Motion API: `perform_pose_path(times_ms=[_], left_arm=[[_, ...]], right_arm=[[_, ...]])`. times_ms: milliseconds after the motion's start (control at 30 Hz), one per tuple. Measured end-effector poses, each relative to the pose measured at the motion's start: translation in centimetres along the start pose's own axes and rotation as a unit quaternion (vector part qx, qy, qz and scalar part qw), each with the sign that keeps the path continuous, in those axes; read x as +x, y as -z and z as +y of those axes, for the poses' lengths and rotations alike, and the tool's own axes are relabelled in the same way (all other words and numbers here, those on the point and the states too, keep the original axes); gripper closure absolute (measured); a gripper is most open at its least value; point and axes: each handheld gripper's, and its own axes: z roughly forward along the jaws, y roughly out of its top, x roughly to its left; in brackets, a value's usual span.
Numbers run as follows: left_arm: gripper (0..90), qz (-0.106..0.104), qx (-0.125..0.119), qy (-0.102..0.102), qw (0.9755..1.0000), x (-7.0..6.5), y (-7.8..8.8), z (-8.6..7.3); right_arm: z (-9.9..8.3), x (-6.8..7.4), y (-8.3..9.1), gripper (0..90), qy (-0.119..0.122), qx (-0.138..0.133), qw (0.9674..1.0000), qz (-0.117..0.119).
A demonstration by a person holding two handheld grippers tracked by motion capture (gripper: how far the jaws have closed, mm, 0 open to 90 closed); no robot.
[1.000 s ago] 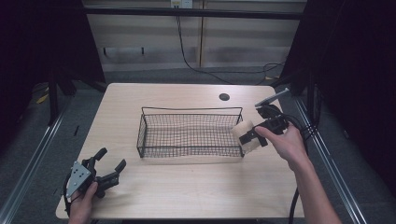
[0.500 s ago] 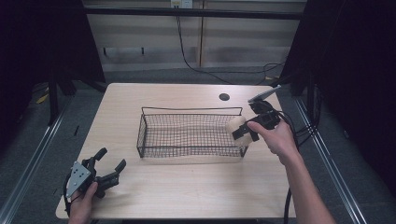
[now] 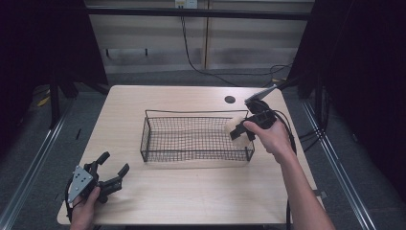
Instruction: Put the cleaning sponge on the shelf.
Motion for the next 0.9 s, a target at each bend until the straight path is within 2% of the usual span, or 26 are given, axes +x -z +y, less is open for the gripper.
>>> perform_pose_path(times_ms=[567,600,900], left_arm=[[15.7,0.000,0.000,0.000,1.0000,0.0,0.0,0.0],[15.7,0.000,0.000,0.000,1.0000,0.0,0.0,0.0],[15.7,0.000,0.000,0.000,1.0000,0.0,0.0,0.0]], right_arm=[[0.7,-0.4,-2.2,28.4,-0.025,0.000,0.9996,-0.017],[0.8,-0.4,-2.6,28.4,-0.026,0.001,0.9993,-0.026],[1.2,-0.6,-3.8,28.4,-0.038,0.002,0.9988,-0.031]])
